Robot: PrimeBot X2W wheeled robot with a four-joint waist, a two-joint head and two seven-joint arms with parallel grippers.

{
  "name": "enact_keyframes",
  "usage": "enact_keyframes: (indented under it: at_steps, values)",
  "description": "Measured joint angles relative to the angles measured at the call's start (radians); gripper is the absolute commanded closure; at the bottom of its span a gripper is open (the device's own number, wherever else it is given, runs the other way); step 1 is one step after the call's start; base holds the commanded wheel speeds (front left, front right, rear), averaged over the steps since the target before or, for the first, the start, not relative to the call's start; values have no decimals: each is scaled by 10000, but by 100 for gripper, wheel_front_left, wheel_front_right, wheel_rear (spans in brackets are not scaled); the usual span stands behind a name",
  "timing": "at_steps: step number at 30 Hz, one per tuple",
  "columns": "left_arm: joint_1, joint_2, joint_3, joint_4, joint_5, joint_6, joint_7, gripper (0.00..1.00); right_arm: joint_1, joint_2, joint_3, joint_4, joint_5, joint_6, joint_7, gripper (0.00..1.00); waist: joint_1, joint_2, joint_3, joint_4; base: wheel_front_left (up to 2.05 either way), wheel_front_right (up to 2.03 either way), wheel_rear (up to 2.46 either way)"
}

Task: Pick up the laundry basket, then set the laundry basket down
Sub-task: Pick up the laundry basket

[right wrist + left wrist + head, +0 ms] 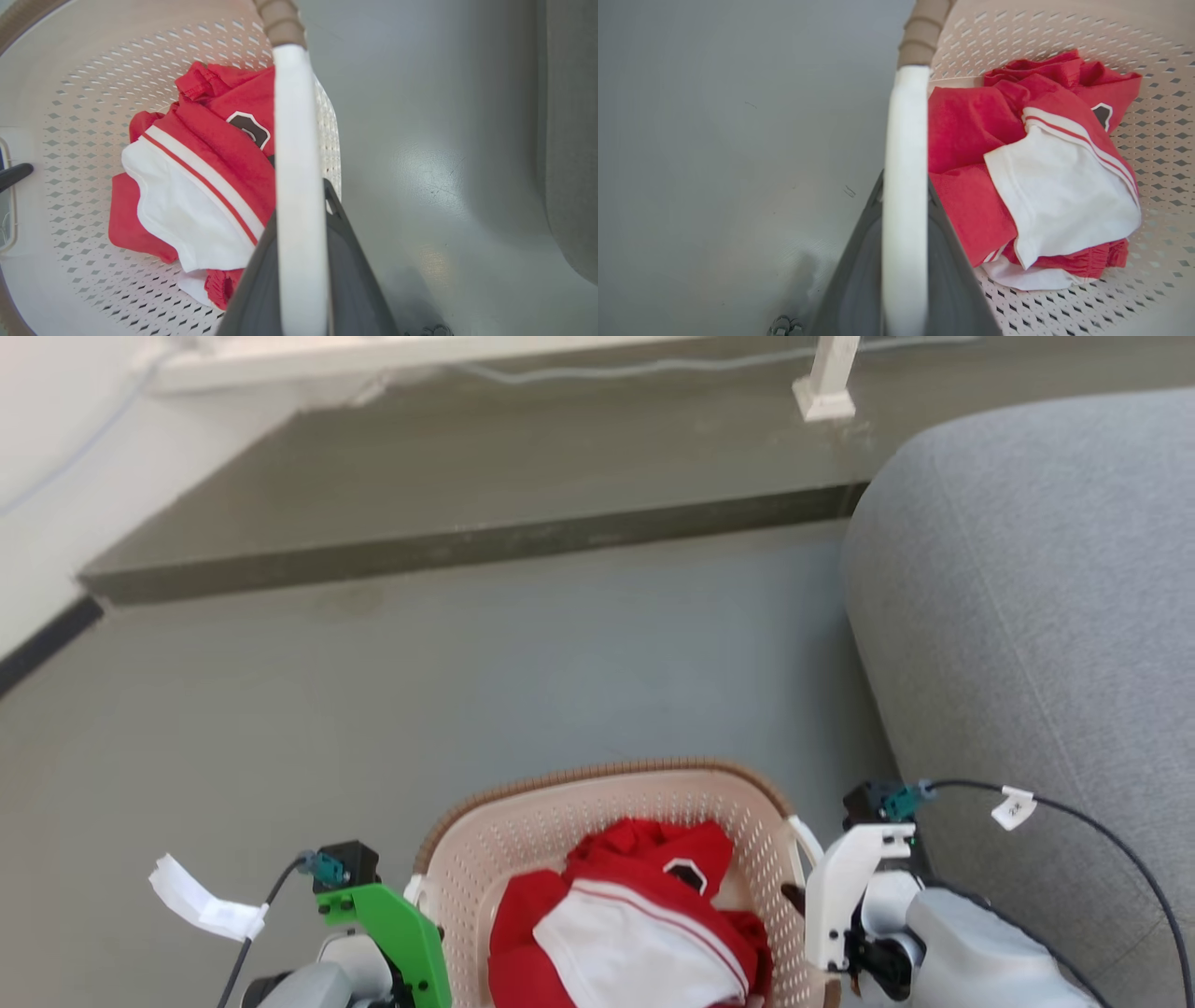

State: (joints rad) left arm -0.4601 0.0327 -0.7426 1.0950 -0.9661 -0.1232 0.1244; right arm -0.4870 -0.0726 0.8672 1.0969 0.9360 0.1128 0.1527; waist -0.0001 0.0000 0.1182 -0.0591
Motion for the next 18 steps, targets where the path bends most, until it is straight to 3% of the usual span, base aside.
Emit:
enact_keyframes:
  at_steps: [9, 18]
  values:
    - [184, 0, -148, 84, -63, 0, 209, 100, 257, 33, 102, 88, 263, 0, 257, 100, 0, 0, -908, -98, 0, 0, 0]
    - [182, -2, -401, 228, -157, 0, 711, 100, 257, 59, 249, 188, 422, 0, 569, 100, 0, 0, -1082, -107, 0, 0, 0]
